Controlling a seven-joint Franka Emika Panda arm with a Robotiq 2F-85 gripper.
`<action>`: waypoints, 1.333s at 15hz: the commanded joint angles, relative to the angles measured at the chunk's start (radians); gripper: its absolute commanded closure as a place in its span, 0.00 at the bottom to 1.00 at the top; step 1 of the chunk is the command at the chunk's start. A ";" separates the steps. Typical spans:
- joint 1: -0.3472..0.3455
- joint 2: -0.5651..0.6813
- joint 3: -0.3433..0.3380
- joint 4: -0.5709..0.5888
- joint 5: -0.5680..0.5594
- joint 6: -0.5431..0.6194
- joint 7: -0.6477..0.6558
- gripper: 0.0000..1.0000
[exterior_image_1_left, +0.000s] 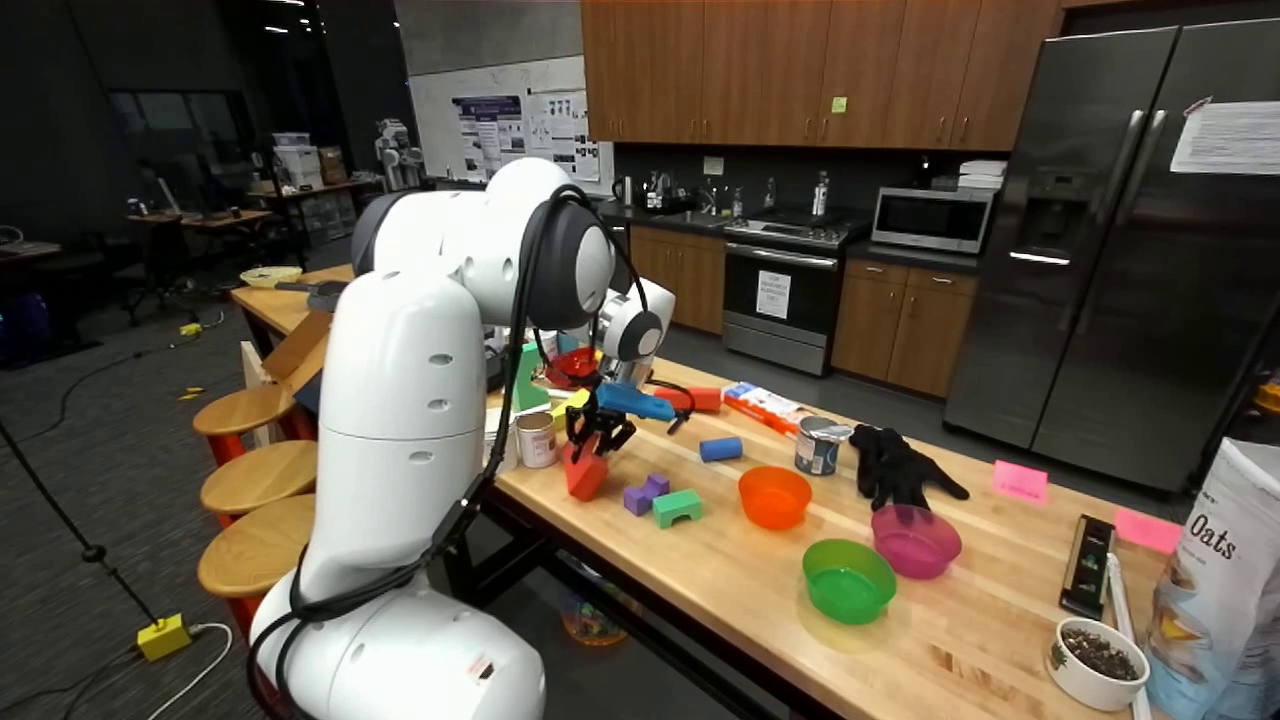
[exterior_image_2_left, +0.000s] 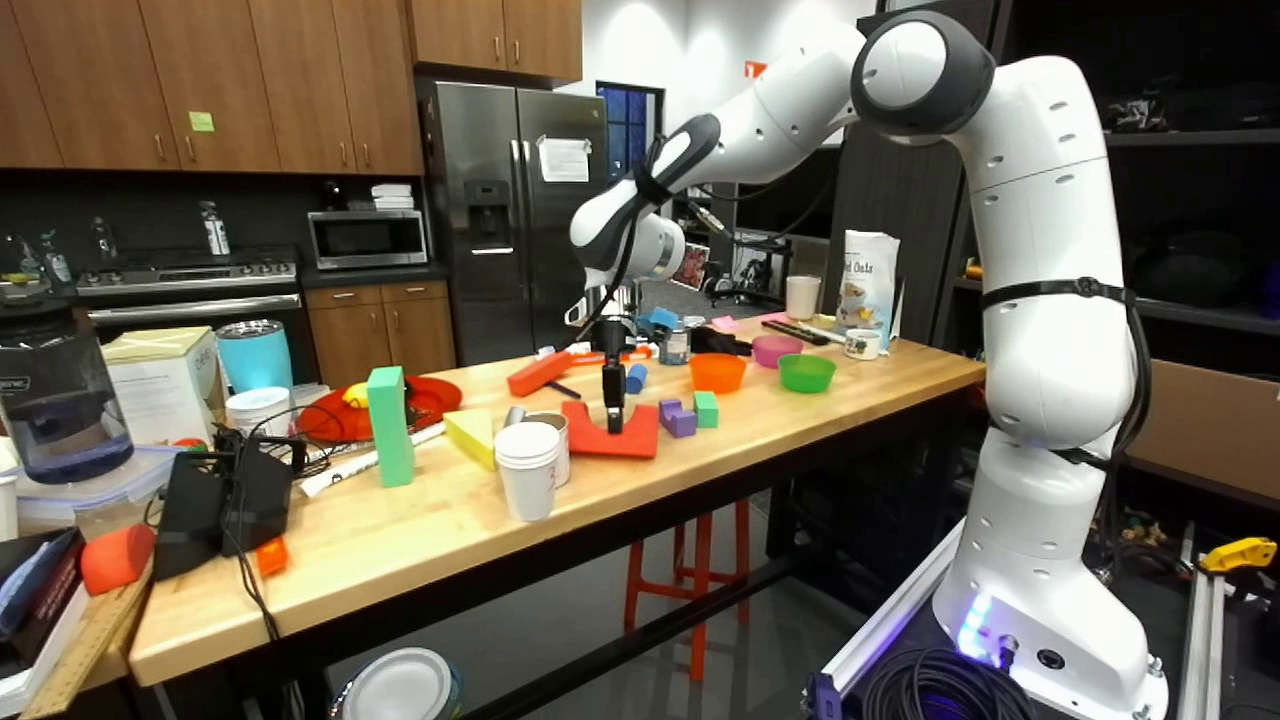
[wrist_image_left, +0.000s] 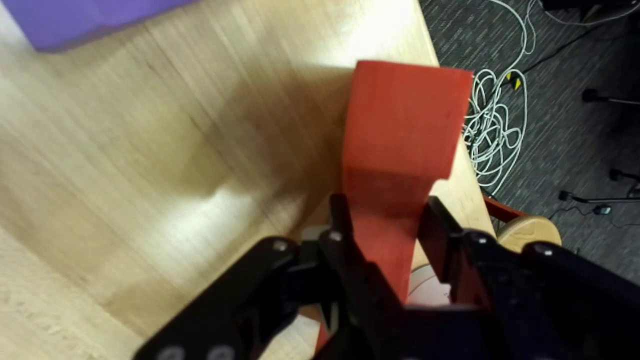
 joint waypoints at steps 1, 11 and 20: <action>-0.009 0.000 -0.005 0.020 -0.031 -0.049 0.063 0.37; -0.024 -0.060 -0.030 -0.019 -0.082 -0.115 0.196 0.00; -0.020 -0.211 -0.048 -0.122 -0.083 -0.171 0.382 0.00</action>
